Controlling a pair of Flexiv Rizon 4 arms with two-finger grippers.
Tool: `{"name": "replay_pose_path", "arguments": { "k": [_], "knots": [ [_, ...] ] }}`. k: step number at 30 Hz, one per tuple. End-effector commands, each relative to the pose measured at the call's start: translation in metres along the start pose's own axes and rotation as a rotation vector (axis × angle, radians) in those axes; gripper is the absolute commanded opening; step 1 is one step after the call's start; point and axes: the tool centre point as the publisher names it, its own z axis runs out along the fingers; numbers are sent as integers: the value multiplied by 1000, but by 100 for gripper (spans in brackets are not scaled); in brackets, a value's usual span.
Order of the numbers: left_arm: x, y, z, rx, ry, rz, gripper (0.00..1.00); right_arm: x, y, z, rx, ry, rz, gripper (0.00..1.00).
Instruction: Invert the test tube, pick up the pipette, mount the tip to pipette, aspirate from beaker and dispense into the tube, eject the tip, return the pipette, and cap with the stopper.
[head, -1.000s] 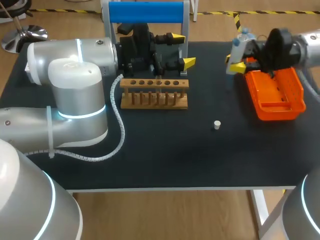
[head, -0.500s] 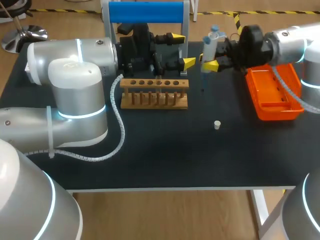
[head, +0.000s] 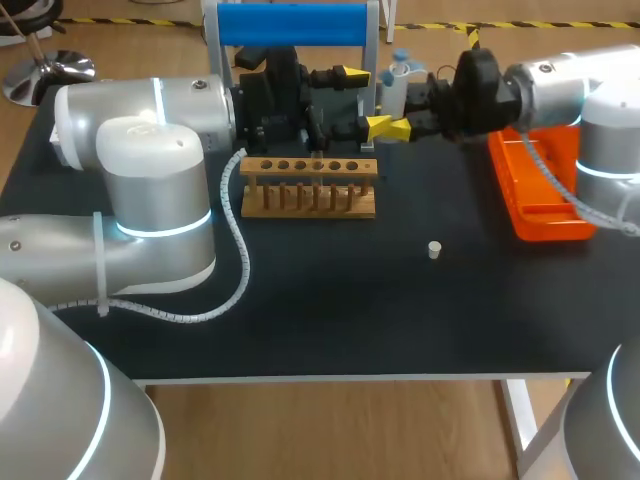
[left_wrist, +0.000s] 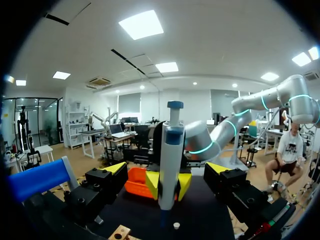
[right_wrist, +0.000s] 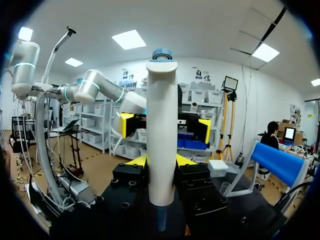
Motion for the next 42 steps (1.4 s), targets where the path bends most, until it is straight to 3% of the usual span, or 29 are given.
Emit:
{"name": "replay_pose_path", "arguments": {
  "k": [1,42],
  "knots": [
    [1,1,1,5,-5,1,100,-2,1,6,-2,-3,0,0],
    [1,1,1,5,-5,1,100,-16,-1,29,0,-26,-15,0]
  ]
}}
